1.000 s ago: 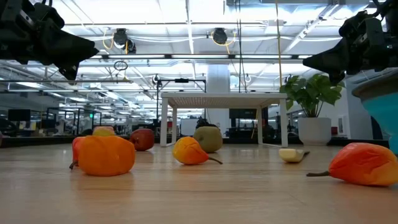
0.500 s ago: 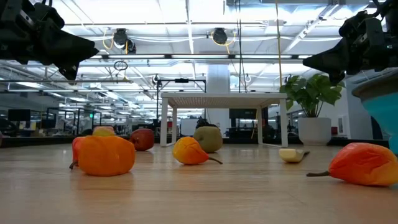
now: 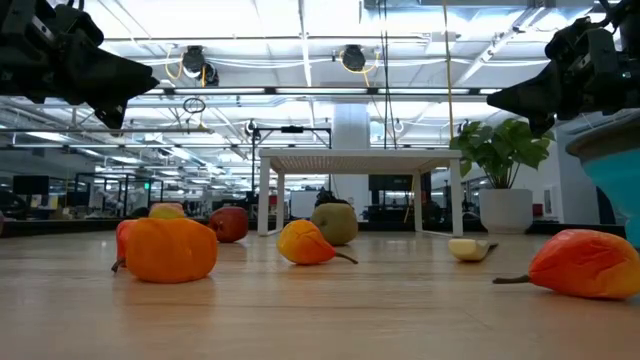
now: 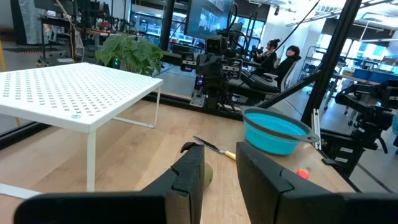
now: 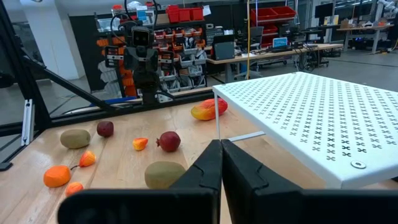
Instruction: Pick & Place Fruit
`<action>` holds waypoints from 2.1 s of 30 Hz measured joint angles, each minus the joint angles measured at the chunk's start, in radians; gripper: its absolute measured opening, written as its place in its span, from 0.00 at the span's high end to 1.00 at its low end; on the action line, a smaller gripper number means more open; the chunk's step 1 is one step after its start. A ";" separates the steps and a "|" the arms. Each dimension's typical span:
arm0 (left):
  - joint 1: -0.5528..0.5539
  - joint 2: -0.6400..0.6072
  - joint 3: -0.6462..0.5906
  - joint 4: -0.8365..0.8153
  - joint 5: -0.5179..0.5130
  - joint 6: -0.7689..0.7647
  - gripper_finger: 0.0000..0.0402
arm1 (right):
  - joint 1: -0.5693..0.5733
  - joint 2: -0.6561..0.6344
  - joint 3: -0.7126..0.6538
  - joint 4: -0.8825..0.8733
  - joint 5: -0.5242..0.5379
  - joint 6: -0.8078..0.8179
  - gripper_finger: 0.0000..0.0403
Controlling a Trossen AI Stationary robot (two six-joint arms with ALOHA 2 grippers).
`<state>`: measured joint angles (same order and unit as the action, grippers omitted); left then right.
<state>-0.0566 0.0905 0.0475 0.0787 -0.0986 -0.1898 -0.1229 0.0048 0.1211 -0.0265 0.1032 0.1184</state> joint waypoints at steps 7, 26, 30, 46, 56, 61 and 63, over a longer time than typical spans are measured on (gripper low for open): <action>0.000 0.000 0.000 0.000 0.000 0.000 0.77 | 0.000 0.000 0.000 0.000 0.000 0.000 1.00; 0.000 0.000 0.000 0.000 0.000 0.000 0.77 | 0.001 0.023 0.000 0.081 -0.056 0.330 1.00; 0.000 0.000 0.000 0.000 0.000 0.000 0.77 | 0.023 0.108 0.000 0.275 -0.107 0.264 1.00; 0.000 0.000 0.000 0.000 0.000 0.000 0.77 | 0.248 0.684 0.445 0.012 -0.106 0.016 1.00; 0.000 0.000 0.000 0.000 0.000 0.000 0.77 | 0.399 0.957 0.752 -0.513 -0.159 -0.056 1.00; 0.000 0.000 0.000 0.000 0.000 0.000 0.77 | 0.453 1.014 0.785 -0.525 -0.220 -0.129 1.00; 0.000 0.000 0.000 0.000 0.000 0.000 0.77 | 0.468 1.026 0.785 -0.533 -0.240 -0.146 1.00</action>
<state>-0.0566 0.0902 0.0479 0.0788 -0.0990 -0.1902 0.3456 1.0310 0.9062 -0.5595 -0.1364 -0.0272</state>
